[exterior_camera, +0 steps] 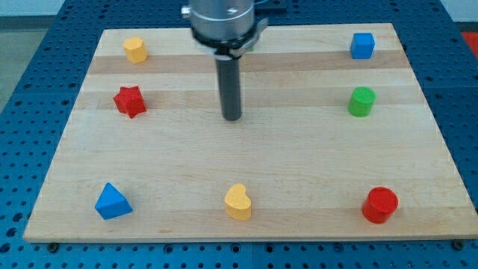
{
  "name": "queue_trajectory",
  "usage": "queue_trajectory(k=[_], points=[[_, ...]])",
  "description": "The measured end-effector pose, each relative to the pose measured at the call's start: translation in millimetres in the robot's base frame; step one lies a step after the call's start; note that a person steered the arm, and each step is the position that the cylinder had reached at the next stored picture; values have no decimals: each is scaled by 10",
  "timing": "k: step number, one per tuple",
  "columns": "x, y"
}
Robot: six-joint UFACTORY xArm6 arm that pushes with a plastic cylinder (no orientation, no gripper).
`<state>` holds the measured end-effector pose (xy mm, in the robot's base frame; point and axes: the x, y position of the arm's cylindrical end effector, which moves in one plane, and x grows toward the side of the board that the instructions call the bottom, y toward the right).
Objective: Move the green star a little bit down
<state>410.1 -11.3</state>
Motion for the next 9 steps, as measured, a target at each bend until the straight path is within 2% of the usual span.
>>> queue_trajectory(k=[1, 2, 3, 4, 6, 7, 8, 9], points=[[-871, 879], [-1186, 1092], [-1578, 925], [-2180, 626], [-2167, 342], [-2179, -102], [-1916, -88], [-1223, 102]])
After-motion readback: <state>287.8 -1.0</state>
